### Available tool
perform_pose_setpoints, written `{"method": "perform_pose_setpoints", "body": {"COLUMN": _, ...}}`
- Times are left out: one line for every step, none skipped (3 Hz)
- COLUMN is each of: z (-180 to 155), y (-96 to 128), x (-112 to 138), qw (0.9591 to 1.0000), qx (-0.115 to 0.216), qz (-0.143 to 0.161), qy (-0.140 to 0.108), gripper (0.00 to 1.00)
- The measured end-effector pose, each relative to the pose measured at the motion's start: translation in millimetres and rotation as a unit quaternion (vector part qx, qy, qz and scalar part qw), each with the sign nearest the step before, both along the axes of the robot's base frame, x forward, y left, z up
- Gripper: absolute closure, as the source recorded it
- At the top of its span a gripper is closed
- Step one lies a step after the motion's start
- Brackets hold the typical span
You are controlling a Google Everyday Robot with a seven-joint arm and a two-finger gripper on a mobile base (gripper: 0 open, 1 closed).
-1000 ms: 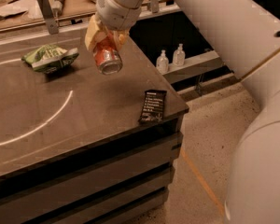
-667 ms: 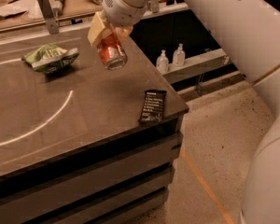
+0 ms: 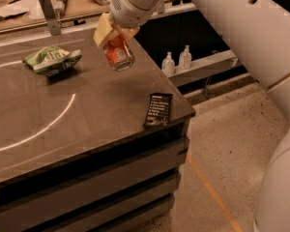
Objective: Place coke can upright
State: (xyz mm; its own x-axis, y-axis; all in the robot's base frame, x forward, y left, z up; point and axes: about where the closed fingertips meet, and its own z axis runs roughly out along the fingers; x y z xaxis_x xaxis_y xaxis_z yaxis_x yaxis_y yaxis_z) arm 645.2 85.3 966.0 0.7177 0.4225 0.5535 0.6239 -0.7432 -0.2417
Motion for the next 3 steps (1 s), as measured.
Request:
{"method": "perform_pose_setpoints", "body": {"z": -1, "y": -8, "x": 14, "qw": 0.9987, "qx": 0.039, "qz": 0.017, "qy": -0.029, "gripper": 1.00}}
{"method": "perform_pose_setpoints", "body": {"z": 10, "y": -29, "x": 34, "qw": 0.9888, "qx": 0.115, "qz": 0.049, "qy": -0.081, "gripper": 1.00}}
{"method": "perform_pose_setpoints", "body": {"z": 20, "y": -41, "x": 50, "qw": 0.9635, "qx": 0.197, "qz": 0.123, "qy": -0.132, "gripper": 1.00}}
